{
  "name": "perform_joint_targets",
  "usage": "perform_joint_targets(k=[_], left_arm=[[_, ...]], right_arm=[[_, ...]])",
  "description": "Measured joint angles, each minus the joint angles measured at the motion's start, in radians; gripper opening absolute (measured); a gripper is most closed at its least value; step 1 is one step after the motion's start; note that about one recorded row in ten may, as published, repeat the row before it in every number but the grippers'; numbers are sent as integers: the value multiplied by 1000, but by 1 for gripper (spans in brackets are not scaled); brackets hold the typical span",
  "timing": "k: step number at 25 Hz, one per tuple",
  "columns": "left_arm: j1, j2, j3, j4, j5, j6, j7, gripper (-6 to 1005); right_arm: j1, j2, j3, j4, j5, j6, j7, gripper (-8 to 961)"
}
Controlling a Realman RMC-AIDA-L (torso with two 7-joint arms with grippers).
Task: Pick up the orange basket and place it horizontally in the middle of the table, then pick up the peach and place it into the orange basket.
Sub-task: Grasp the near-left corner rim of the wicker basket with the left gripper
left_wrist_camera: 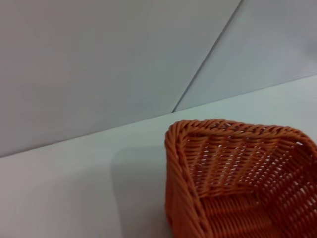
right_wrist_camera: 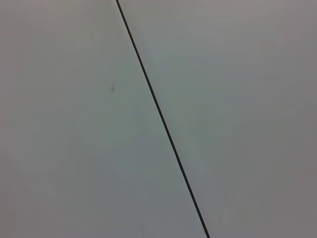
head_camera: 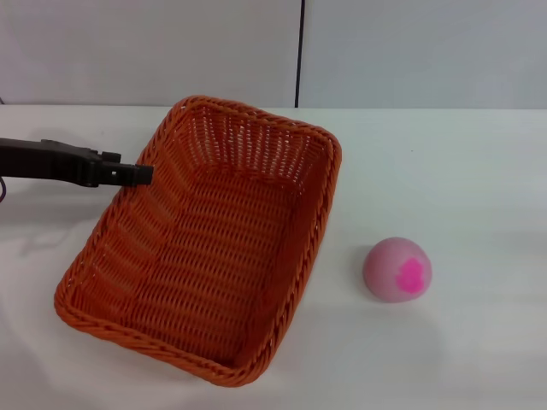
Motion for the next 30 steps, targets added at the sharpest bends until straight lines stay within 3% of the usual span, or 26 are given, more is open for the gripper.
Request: perform_joint_targets(k=[26,30], left_arm=[[-6,1,97,-61,30,-71,5,694],[-13,2,95,-62,25,-71,-2,558]], right_arm=[[2,0,0,0,0,1,0,601],[1,0,3,0,0,0,0,601]])
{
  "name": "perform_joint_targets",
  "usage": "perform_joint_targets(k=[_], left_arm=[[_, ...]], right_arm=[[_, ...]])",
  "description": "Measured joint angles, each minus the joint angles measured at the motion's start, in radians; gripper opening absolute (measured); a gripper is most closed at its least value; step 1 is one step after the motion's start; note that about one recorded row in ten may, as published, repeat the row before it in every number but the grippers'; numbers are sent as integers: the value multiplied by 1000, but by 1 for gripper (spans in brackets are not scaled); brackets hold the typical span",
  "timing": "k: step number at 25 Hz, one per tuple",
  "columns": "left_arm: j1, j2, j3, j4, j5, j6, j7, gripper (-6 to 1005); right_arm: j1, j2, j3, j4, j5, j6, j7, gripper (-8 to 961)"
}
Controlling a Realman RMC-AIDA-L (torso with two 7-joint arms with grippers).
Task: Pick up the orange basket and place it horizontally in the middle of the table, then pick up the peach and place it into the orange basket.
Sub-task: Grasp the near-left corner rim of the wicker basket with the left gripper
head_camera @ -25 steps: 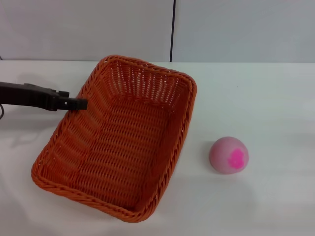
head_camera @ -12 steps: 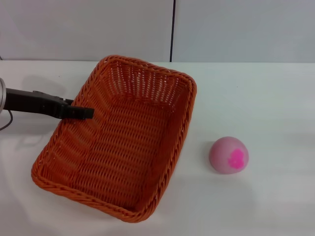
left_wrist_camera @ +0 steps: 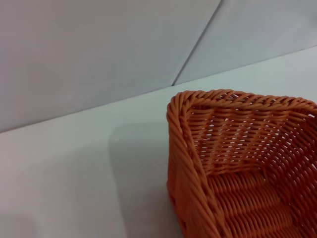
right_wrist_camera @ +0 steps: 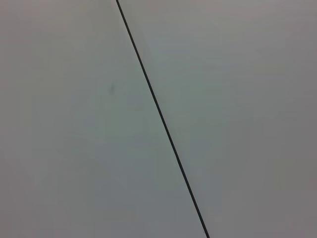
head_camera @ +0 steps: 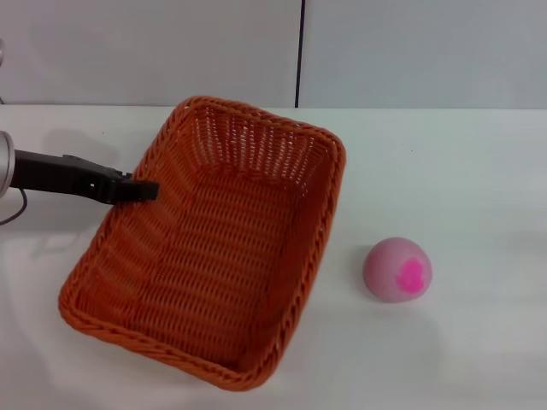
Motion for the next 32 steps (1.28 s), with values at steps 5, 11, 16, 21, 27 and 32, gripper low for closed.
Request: perform_joint_targets(k=[5,11,16,21,27,32], left_arm=[[-2,0,15,0,0,14,-1,298],[-17,-1,15,0,0,41,-3,208],[-18,-1,7,5,-12,45,-3,206],[-13,8,-5,19,-99,76,21,201],[-17,21,-27,24,-151,101,27,180],[-19,37,-37,24,-225,123,35,173]], right_arm=[[-3,-1,7,-3,3,-7,0,600],[-2,-2,8,-1,5,-7,0,600],[-2,-2,8,0,5,-9,1,600],[-4,-2,8,0,6,-8,1,601],[-4,-2,7,0,6,-6,1,601],[-4,-2,7,0,6,-4,2,601]])
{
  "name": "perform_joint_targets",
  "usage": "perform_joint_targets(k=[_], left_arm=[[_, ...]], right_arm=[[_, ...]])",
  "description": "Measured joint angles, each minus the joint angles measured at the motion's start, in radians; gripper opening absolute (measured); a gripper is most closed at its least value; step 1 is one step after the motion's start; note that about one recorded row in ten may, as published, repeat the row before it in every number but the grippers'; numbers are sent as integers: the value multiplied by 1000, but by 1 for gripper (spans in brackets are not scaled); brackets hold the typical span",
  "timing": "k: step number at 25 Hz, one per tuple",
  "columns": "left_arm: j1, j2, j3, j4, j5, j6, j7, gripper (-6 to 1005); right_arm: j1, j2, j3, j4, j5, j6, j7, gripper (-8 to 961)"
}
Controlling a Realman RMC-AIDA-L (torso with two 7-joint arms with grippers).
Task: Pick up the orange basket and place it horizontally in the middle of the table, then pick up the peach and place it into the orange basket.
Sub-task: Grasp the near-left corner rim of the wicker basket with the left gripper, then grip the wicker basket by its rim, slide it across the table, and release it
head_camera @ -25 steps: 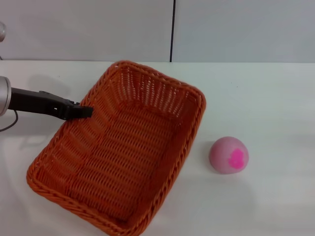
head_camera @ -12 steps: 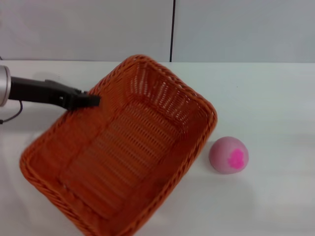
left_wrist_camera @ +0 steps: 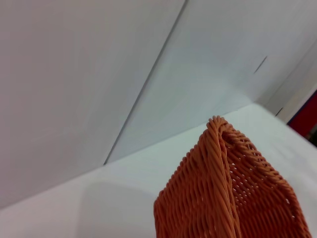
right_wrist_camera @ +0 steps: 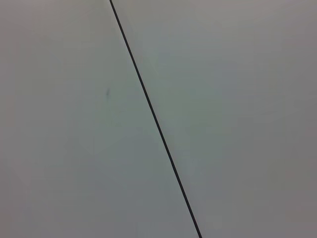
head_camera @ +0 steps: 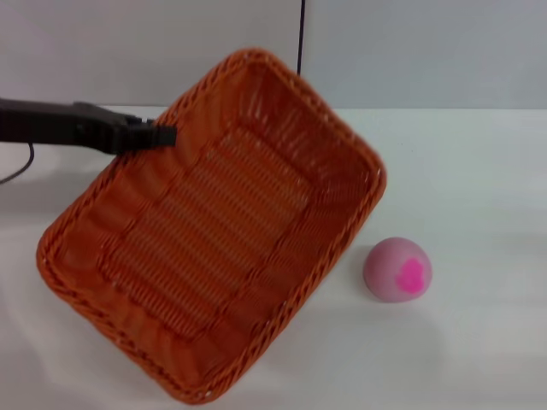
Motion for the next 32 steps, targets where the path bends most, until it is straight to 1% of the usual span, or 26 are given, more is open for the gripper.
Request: perform_joint_targets(k=[1,4,8,9,10,12,13,15,18,21,23,25,28,29,32], left_arm=[[0,0,0,0,0,0,0,173],[0,11,-1,0,-71,22,28,172],[-14,13,-1,-7,-98,30,57,172],[-25,13,-1,-16,-98,31,73,172],[-53,12,0,-41,-99,31,115,171],[-75,10,3,-56,-96,31,150,171],[-75,10,3,-56,-96,31,150,171],[-113,5,11,-71,-78,26,212,171],[-143,-2,13,-77,-46,18,274,170],[-169,-7,13,-77,17,0,323,170],[-169,-7,13,-77,17,0,323,170],[-191,-20,13,-78,91,-12,357,169],[-198,-27,14,-79,117,-20,369,169],[-207,-32,30,-92,148,-43,382,169],[-215,-33,61,-114,150,-66,397,168]], right_arm=[[0,0,0,0,0,0,0,601],[1,0,0,0,0,0,0,601],[1,0,-2,0,0,1,0,601],[1,0,-3,0,0,1,0,601],[1,0,-3,0,0,2,0,601],[2,1,-4,0,-3,3,0,601],[3,1,-6,0,-3,3,0,601],[4,1,-9,1,-4,3,0,602],[2,2,-9,8,-5,4,0,602],[1,2,-11,13,-7,4,0,602],[0,2,-12,15,-8,4,0,602],[0,2,-12,20,-9,4,0,602],[0,2,-13,24,-9,4,0,602],[1,2,-13,24,-9,4,0,601],[3,2,-14,24,-9,4,0,601]])
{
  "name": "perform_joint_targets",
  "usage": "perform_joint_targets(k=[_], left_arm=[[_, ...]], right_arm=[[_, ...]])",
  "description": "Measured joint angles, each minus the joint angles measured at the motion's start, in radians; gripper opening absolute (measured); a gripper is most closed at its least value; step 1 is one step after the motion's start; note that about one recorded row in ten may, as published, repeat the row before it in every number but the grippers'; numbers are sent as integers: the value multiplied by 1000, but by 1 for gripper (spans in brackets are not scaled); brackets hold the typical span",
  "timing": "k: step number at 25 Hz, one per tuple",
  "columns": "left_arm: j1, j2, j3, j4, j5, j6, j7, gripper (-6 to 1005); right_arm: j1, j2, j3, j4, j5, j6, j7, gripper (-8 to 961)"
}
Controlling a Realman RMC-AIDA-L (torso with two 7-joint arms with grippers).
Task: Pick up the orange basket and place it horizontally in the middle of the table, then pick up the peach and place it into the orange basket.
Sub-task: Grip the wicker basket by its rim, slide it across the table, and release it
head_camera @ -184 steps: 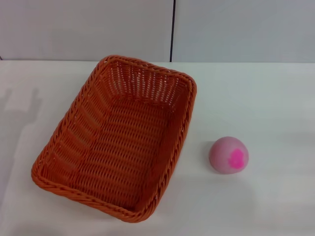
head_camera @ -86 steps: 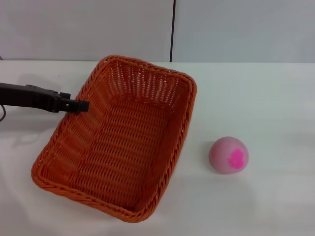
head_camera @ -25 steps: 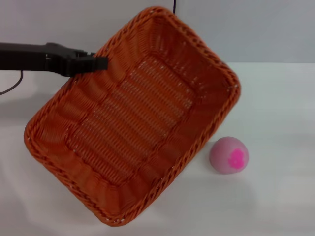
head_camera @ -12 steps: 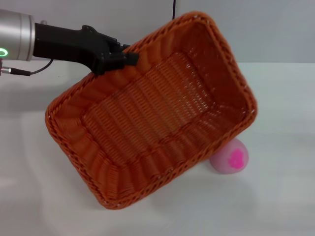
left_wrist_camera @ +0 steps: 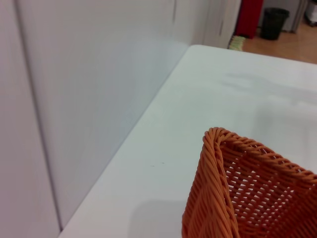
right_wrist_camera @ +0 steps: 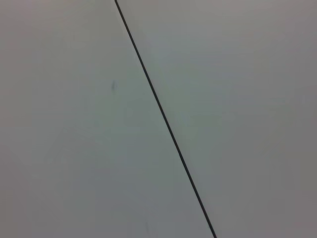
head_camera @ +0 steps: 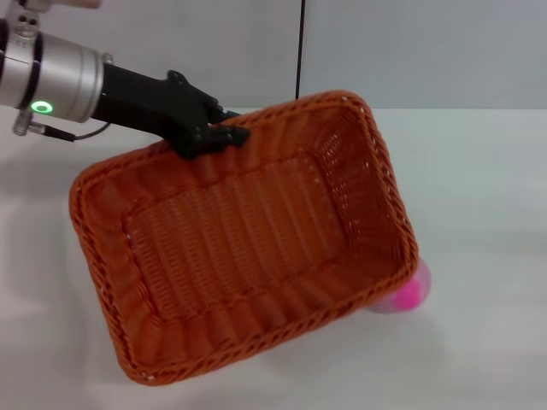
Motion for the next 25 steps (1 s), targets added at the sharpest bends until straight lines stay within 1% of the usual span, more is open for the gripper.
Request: perform_joint_targets(k=[1,6,7,8,10,13,15,17,19,22,25], left_arm=[[-5,-3,20,-10,-2,-8,10,168],[-15,-6,46,-27,-5,-23,17,168],[-26,-8,62,-47,-10,-32,19,168],[-36,-10,66,-60,-19,-32,23,167],[-36,-10,66,-60,-19,-32,23,167],[-54,-13,113,-97,-96,-26,34,167],[-54,-13,113,-97,-96,-26,34,167],[-60,-15,162,-107,-153,-27,28,167],[-62,-15,177,-113,-171,-24,27,167],[-66,-15,225,-124,-231,-7,25,167],[-65,-14,227,-120,-262,14,28,168]], right_arm=[[0,0,0,0,0,0,0,601],[1,0,0,0,0,0,0,600],[1,0,0,0,0,0,0,600],[0,0,0,0,0,0,0,600],[0,0,0,0,0,2,0,600],[0,0,0,0,0,7,-1,601],[0,0,0,0,0,8,-1,601],[1,0,0,0,0,8,-1,601],[3,0,0,0,0,8,-1,601],[6,0,0,0,0,9,-2,601],[8,0,0,0,0,10,-2,602]])
